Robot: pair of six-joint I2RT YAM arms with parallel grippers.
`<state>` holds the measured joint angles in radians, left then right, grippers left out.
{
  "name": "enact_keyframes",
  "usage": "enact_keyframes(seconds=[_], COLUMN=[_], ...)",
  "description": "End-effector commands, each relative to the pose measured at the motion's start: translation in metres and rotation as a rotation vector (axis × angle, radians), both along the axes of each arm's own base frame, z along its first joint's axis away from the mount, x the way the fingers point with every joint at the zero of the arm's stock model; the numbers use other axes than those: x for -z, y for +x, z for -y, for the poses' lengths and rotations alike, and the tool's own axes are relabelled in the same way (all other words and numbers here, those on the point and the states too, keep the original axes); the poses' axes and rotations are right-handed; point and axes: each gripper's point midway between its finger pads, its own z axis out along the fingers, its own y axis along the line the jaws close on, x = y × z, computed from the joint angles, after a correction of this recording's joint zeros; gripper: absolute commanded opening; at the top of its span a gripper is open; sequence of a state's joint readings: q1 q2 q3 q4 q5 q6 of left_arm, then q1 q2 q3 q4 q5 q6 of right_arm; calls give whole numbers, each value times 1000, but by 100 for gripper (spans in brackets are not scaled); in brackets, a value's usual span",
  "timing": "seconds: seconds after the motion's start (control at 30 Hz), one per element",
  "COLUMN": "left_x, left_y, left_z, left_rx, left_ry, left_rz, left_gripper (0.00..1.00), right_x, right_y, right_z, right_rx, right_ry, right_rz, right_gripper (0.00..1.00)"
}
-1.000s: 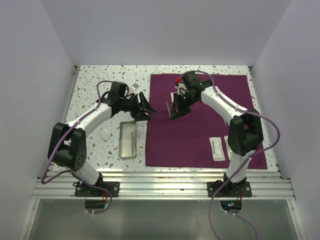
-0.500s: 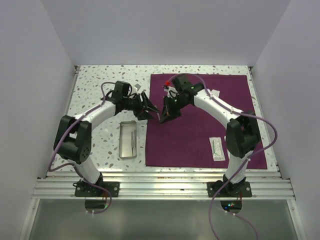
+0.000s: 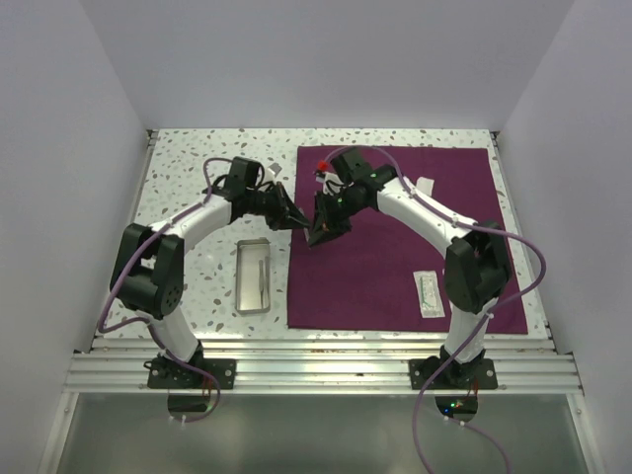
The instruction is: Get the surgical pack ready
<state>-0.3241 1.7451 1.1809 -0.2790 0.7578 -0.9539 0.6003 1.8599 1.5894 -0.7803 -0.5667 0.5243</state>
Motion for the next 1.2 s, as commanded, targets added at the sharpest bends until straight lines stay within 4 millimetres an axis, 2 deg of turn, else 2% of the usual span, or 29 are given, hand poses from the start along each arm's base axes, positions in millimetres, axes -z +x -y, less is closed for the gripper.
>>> enact_keyframes(seconds=[0.0, 0.07, 0.1, 0.13, 0.17, 0.2, 0.23, 0.33, 0.4, 0.53, 0.73, 0.8, 0.87, 0.9, 1.03, 1.13, 1.17], left_x=[8, 16, 25, 29, 37, 43, 51, 70, 77, 87, 100, 101, 103, 104, 102, 99, 99], left_y=[-10, -9, -22, -27, -31, -43, -54, -80, -87, -85, -81, -77, -75, -75, -71, -73, -73], left_z=[-12, -33, -46, -57, -78, -90, -106, -126, -130, -141, -155, -152, -147, -146, -146, -145, -145], left_rx=[47, 59, 75, 81, 76, 84, 77, 104, 113, 120, 156, 154, 161, 166, 168, 169, 172], left_ry=[98, 246, 328, 393, 508, 566, 638, 715, 735, 805, 899, 889, 869, 865, 863, 857, 856], left_rz=[23, 94, 49, 55, 89, 65, 59, 14, -7, -24, -60, -48, -53, -55, -42, -33, -30], left_gripper=[0, 0, 0, 0, 0, 0, 0, 0, 0, 0, 0, 4, 8, 9, 18, 25, 29], right_x=[-31, -24, -28, -23, -23, -24, -22, -19, -12, -2, -4, -3, -1, 5, 18, 21, 15], right_y=[16, 20, 30, 33, 41, 46, 50, 58, 61, 77, 95, 99, 106, 110, 130, 144, 151], right_z=[4, 24, 31, 48, 60, 67, 79, 97, 106, 144, 184, 194, 213, 220, 266, 285, 287], right_rx=[32, 34, 48, 68, 68, 76, 91, 117, 130, 192, 263, 286, 334, 348, 467, 535, 549], right_ry=[-8, -106, -147, -236, -275, -300, -326, -340, -353, -434, -496, -521, -562, -578, -643, -658, -656], right_rz=[95, 111, 147, 157, 186, 199, 196, 185, 171, 163, 187, 188, 179, 164, 135, 134, 153], right_gripper=[18, 34, 44, 48, 52, 57, 58, 61, 62, 63, 65, 65, 66, 66, 67, 67, 68])
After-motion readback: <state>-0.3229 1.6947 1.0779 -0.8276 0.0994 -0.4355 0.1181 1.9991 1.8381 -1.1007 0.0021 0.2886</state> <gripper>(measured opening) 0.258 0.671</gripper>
